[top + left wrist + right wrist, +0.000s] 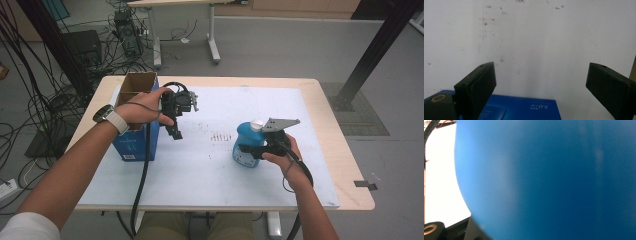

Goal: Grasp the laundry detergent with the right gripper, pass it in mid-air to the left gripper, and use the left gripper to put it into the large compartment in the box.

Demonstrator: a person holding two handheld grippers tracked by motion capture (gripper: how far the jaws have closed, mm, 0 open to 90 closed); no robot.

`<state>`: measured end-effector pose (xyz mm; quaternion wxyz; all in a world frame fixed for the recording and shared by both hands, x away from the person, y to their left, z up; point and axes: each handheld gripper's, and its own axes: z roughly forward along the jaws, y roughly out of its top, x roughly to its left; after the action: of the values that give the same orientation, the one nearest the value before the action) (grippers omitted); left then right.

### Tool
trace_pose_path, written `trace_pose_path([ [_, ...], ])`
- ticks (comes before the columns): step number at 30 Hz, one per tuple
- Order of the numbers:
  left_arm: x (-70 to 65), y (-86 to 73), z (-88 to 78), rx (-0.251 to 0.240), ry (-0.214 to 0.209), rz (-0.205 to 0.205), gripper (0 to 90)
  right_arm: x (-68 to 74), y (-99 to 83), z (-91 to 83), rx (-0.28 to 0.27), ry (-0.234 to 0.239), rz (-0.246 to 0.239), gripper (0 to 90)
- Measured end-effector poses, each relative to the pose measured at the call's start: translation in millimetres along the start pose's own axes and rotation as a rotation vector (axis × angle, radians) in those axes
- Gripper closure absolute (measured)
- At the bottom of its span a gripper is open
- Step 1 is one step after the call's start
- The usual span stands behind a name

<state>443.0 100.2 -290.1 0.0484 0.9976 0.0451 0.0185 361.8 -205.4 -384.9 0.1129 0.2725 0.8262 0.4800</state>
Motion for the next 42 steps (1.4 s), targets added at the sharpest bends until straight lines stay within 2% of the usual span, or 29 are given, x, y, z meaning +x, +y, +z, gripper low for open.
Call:
trace_pose_path([
  [42,0.4,-0.2,-1.2,0.001,0.002,0.005,9.7,-1.7,0.5,0.4,0.002,-0.001,0.014,42.4],
])
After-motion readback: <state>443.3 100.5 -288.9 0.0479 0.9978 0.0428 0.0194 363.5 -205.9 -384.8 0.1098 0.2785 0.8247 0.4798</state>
